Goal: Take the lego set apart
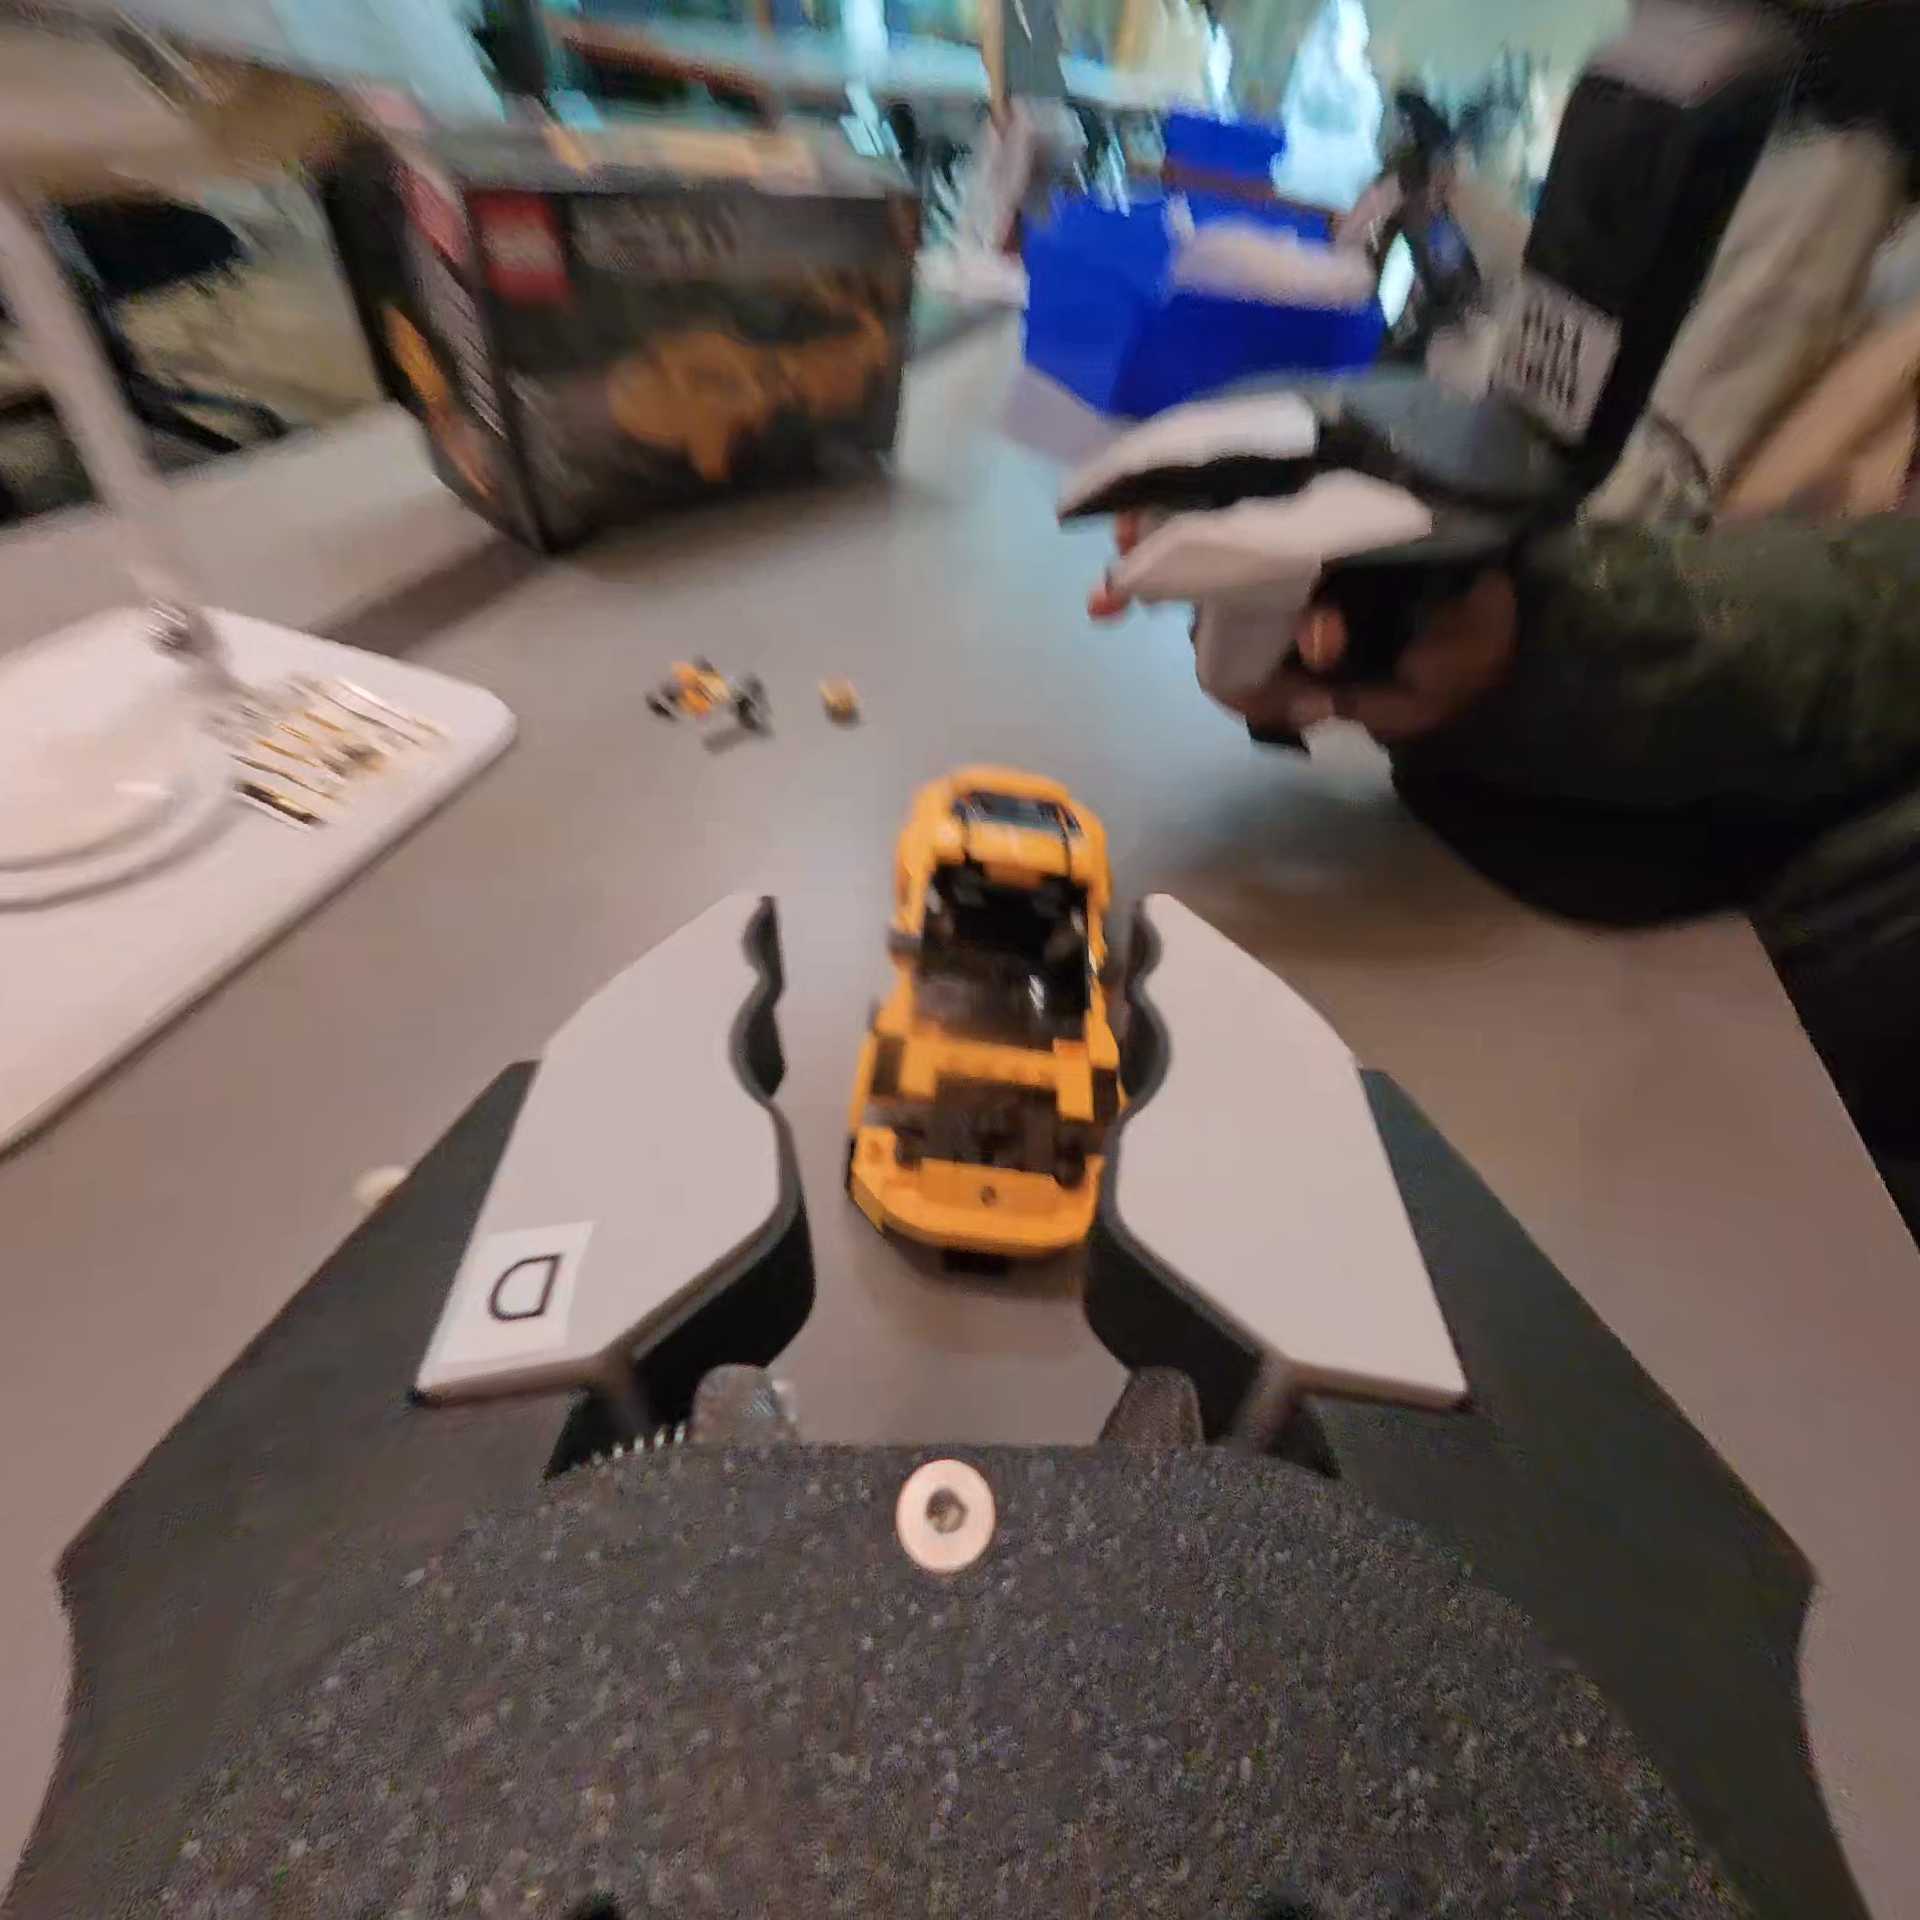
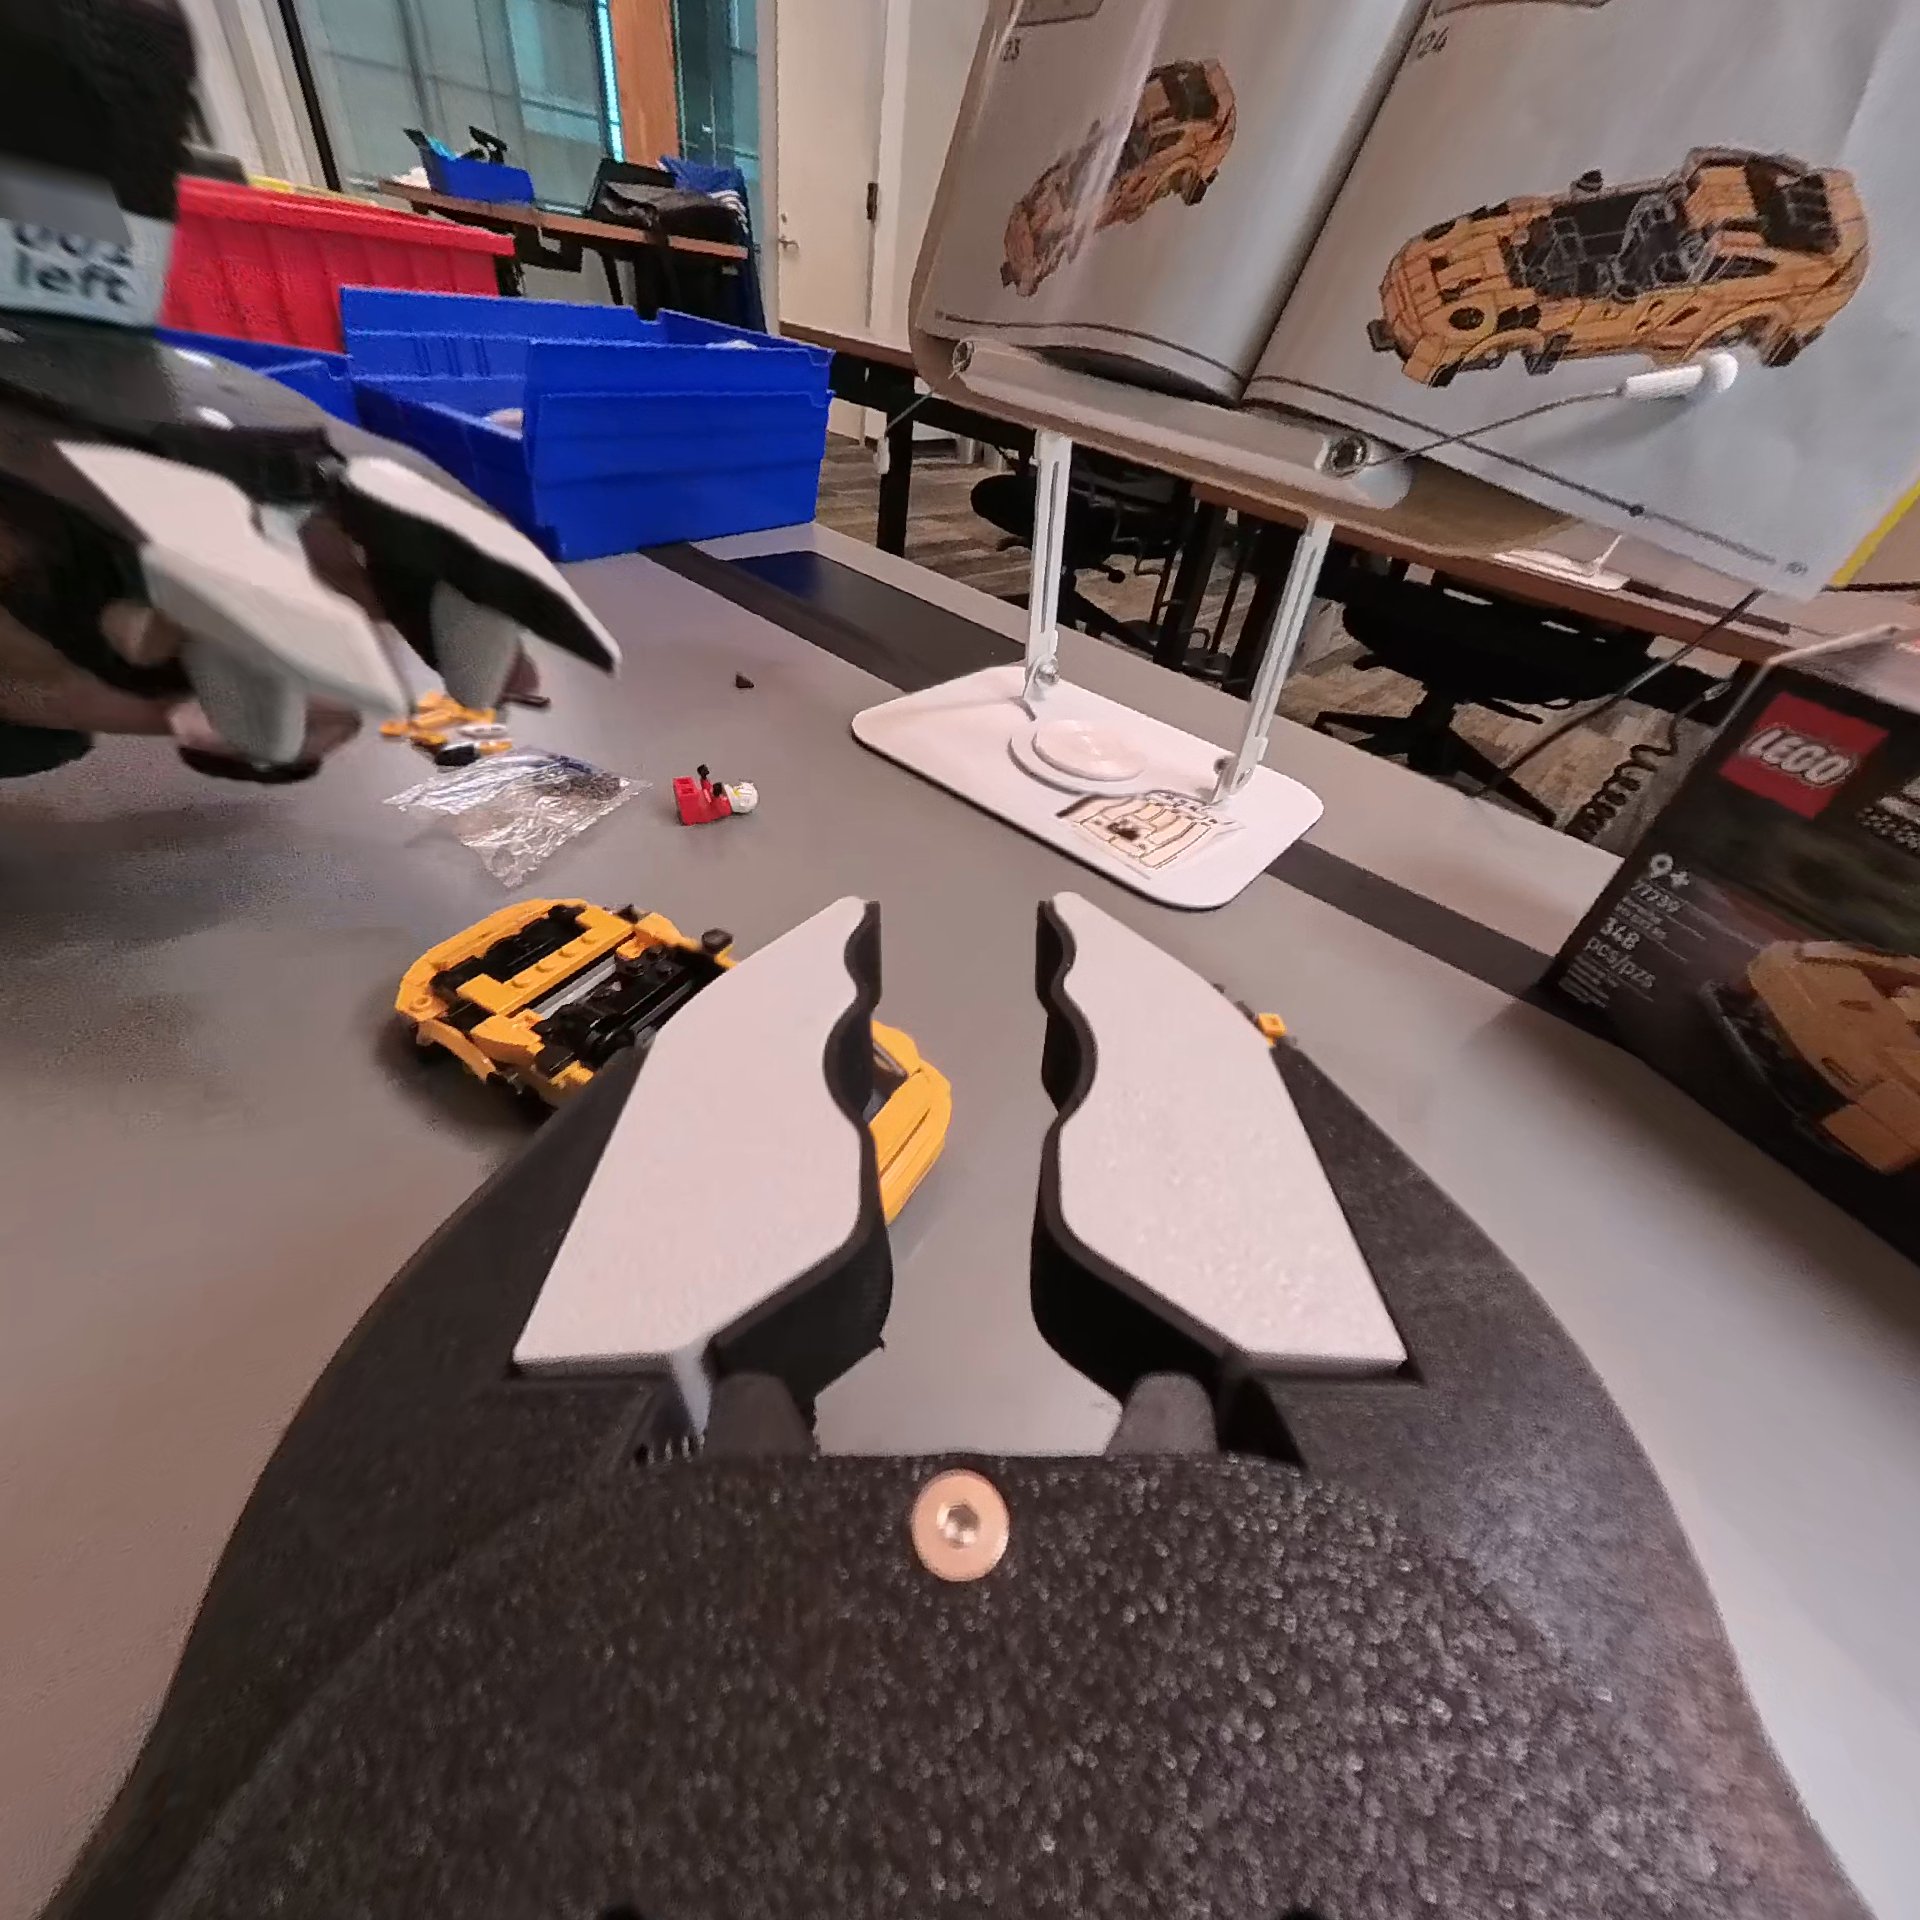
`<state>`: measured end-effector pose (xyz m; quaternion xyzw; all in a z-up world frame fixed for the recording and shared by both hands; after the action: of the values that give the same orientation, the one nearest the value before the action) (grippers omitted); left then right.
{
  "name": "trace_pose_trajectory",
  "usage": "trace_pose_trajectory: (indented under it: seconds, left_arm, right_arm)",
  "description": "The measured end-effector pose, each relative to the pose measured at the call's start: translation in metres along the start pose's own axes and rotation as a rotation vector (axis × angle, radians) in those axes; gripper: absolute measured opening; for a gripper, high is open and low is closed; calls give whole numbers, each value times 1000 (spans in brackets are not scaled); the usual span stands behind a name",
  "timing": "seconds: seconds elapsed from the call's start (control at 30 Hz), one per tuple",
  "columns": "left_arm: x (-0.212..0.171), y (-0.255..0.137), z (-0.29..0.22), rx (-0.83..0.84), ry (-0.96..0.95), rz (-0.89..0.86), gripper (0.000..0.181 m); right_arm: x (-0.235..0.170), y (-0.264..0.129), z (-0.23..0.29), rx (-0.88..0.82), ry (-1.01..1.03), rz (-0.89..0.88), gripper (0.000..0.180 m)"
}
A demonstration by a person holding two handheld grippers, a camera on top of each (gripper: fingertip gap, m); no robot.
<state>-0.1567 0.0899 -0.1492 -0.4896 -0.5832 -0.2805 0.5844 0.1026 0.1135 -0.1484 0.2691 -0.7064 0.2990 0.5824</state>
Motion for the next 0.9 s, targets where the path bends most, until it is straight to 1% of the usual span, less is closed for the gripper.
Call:
trace_pose_trajectory:
  seconds: [0.07,0.1,0.17,0.2,0.23,0.27,0.37,0.43,0.53,0.63,0.7,0.77,0.8,0.83,0.87,0.9]
  left_arm:
    - [15,-10,5,103,21,-106,37]
    - [23,-15,5,130,36,-157,29]
    - [38,-23,6,212,55,-271,26]
    - [45,-26,6,253,89,-309,18]
    - [51,-28,6,299,135,-326,5]
    - [57,-30,6,339,186,-336,0]
    - [77,-31,11,439,288,-372,0]
    - [91,-31,16,468,335,-398,0]
    - [107,-38,36,626,384,-395,0]
    - [118,-53,59,728,335,-475,0]
    - [117,-65,74,763,274,-517,0]
    - [107,-74,85,784,238,-522,0]
    - [100,-78,90,788,218,-508,0]
    - [91,-81,96,793,192,-490,0]
    - [83,-83,102,790,156,-477,0]
    - [76,-84,107,779,115,-474,0]
  right_arm:
    - [5,7,-2,-14,-16,-9,29]
    - [9,11,-3,-20,-29,-15,29]
    - [20,20,-4,-28,-65,-31,29]
    - [26,25,-4,-28,-90,-40,28]
    - [34,30,-4,-32,-117,-55,25]
    - [42,35,-4,-37,-141,-74,23]
    - [65,57,-6,-45,-160,-113,22]
    - [81,74,-10,-66,-159,-133,21]
    - [104,102,-17,-133,-155,-161,13]
    - [123,136,-22,-191,-158,-170,0]
    - [136,159,-22,-220,-188,-171,0]
    - [147,184,-22,-251,-242,-151,0]
    - [152,196,-21,-264,-272,-135,4]
    - [157,209,-19,-280,-301,-117,13]
    - [162,222,-18,-292,-328,-92,25]
    - [166,235,-17,-317,-345,-53,44]
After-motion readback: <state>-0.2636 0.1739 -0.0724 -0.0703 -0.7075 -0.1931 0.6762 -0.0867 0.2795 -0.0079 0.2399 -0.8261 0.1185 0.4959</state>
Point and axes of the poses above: each gripper's, where its closed fingertips meet, y out along the fingers, x out of its top, z = x × y across the jaws, the point moved 8 cm from there along -y, back along the fingers, and after that the axes turned 5 degrees about -x, right-handed, at the moved point
